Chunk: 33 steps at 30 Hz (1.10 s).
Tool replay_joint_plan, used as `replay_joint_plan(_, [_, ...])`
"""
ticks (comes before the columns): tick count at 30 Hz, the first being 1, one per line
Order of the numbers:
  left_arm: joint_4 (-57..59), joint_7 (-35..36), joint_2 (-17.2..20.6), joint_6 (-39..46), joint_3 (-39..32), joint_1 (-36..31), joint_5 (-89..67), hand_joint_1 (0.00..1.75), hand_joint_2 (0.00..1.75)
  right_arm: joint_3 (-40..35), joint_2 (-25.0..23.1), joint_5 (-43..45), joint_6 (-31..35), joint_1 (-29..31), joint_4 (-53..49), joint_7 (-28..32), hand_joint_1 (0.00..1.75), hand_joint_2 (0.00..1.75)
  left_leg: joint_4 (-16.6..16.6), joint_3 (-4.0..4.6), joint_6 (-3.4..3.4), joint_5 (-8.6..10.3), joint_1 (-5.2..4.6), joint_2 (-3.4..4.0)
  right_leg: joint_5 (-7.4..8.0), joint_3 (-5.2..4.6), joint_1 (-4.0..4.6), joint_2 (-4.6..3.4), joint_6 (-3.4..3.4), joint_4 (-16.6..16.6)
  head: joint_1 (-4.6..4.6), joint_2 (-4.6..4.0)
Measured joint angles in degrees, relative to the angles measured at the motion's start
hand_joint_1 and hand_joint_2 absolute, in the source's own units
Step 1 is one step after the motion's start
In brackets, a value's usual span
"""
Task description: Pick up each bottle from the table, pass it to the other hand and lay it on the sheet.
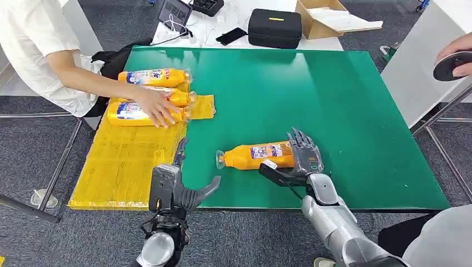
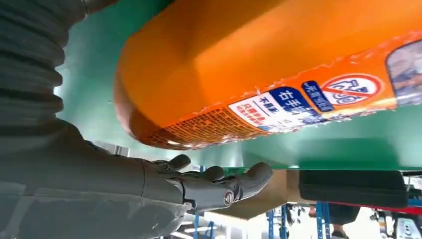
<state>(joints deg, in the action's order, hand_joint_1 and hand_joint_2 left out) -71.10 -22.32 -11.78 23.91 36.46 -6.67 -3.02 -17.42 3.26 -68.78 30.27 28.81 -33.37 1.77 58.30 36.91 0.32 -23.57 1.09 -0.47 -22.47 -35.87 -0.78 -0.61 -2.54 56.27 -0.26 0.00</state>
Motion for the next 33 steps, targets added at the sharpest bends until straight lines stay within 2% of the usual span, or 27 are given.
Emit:
replay_joint_plan(1, [0.0,0.1,0.0,-0.1,0.0,-0.1,0.1,0.0,1.75,-0.1,0.0,-0.2,0.0,0.3,0.4,-0.1,1.24,1.75,0.0,0.0,0.0,0.0,0.0,0.0,0.0,0.01,0.0,0.0,0.0,0.0,0.0,0.0])
replay_joint_plan(2, [0.0,0.1,0.0,-0.2,0.0,-0.1,0.3,0.0,1.75,-0.1,0.0,-0.2,-0.2,0.5,0.8,-0.1,1.57,1.75,0.0,-0.01,0.0,0.0,0.0,0.0,0.0,0.01,0.0,0.0,0.0,0.0,0.0,0.0])
replay_joint_plan(3, [0.0,0.1,0.0,-0.3,0.0,-0.2,0.5,0.0,1.75,-0.1,0.0,-0.1,-0.7,0.7,1.1,-0.1,1.75,1.75,0.0,-0.01,0.0,0.0,0.0,0.0,0.0,0.02,0.0,0.0,0.0,0.0,0.0,0.0])
replay_joint_plan(8, [0.0,0.3,0.0,-0.8,0.1,-0.8,0.9,0.0,1.75,-0.1,0.2,1.3,-5.1,1.5,2.7,1.2,1.75,1.75,0.0,-0.04,0.0,0.0,0.0,0.0,0.0,0.05,0.0,0.0,0.0,0.0,0.02,0.02])
replay_joint_plan(17, [0.0,0.4,0.0,-1.1,0.3,-1.5,1.7,0.0,1.75,-0.1,0.9,4.0,-8.3,3.7,4.6,3.9,1.75,1.75,0.0,-0.11,0.0,0.0,0.0,0.0,0.0,0.09,0.0,0.0,0.0,0.0,0.02,0.0])
replay_joint_plan(28, [0.1,-0.1,0.0,-0.9,0.3,-1.6,1.9,0.0,1.75,0.1,1.5,6.3,-8.9,4.1,6.1,6.1,1.75,1.75,0.0,-0.28,0.0,-0.01,0.0,0.0,0.0,0.27,0.0,0.0,0.0,0.0,0.0,0.0])
replay_joint_plan(33, [0.1,-0.6,0.0,-0.7,0.3,-1.6,1.9,0.0,1.75,1.2,1.5,10.1,-8.5,3.9,6.5,9.8,1.75,1.75,0.0,-0.31,0.0,-0.01,0.0,0.0,0.0,0.3,0.0,0.0,0.0,0.0,0.0,0.0])
